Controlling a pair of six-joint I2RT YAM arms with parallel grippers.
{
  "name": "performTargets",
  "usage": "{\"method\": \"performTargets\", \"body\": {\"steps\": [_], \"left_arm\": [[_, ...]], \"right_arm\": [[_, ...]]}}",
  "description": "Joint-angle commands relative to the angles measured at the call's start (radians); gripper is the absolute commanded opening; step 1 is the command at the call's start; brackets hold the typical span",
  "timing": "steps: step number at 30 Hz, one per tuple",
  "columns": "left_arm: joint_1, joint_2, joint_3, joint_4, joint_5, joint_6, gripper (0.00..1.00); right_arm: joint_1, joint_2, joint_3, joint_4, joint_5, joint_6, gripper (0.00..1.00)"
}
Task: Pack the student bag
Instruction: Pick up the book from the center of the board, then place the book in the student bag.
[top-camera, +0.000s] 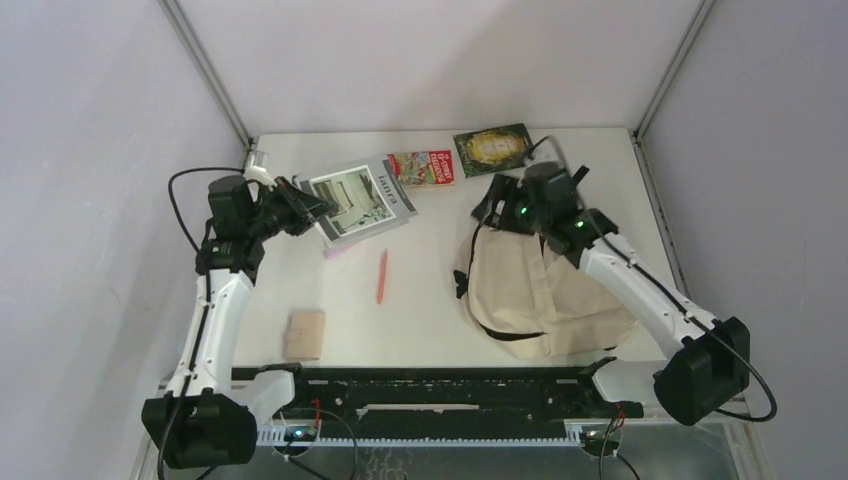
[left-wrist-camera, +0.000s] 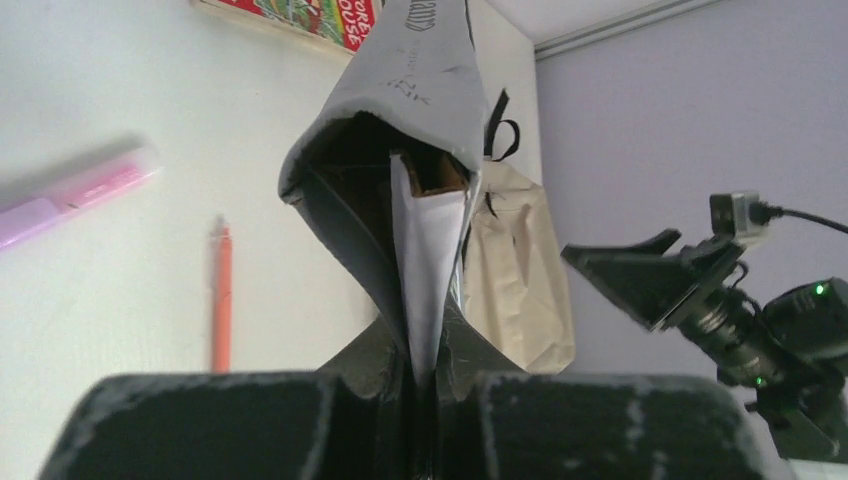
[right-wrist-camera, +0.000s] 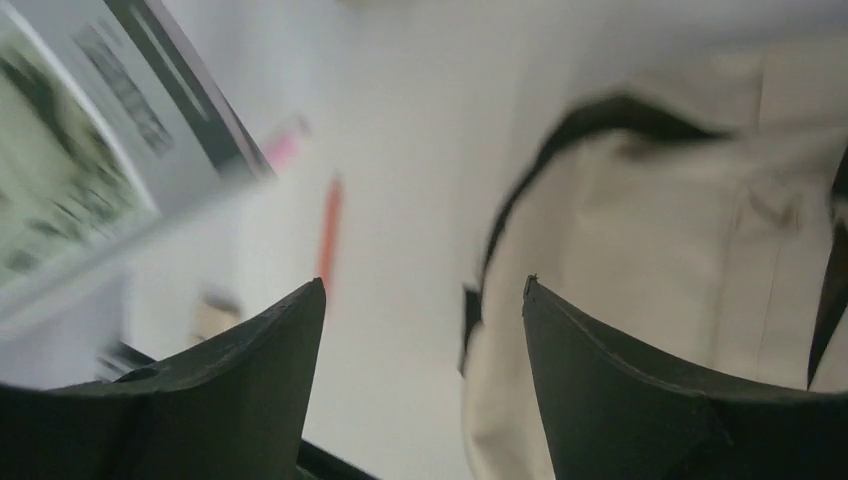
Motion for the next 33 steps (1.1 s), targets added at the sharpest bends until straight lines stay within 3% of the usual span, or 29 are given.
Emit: {"method": "performTargets", "body": {"steps": [1, 8, 11, 17, 19, 22, 23, 33], "left_arm": [[0.004, -0.021, 0.06, -0.07, -0.036, 0.093, 0.0], [-0.021, 0.006, 0.01, 0.0, -0.015, 0.04, 0.0], [-0.037, 0.017, 0.001, -0.002, -0.016, 0.039, 0.0], [-0.066, 0.039, -0.012, -0.001, -0.027, 0.04, 0.0], [-0.067, 0.05, -0.013, 0.002, -0.027, 0.04, 0.0], [-0.067, 0.066, -0.01, 0.022, -0.002, 0.046, 0.0], [-0.067, 0.068, -0.011, 0.033, 0.01, 0.047, 0.0], [-0.067, 0.095, 0.015, 0.009, 0.073, 0.083, 0.0]], "right_arm": [[0.196, -0.012, -0.087, -0.279, 0.318, -0.095, 0.81], [0.235, 0.046, -0.181, -0.154, 0.178, -0.051, 0.78], [0.237, 0.098, -0.182, -0.09, 0.118, -0.072, 0.7], [0.204, 0.099, -0.175, -0.049, 0.095, -0.07, 0.46], [0.195, 0.101, -0.166, -0.044, 0.076, -0.068, 0.33], [0.194, 0.111, -0.148, -0.024, 0.034, -0.05, 0.03], [0.194, 0.114, -0.141, -0.004, -0.006, -0.039, 0.0], [0.141, 0.101, 0.004, 0.133, -0.278, 0.05, 0.0]]}}
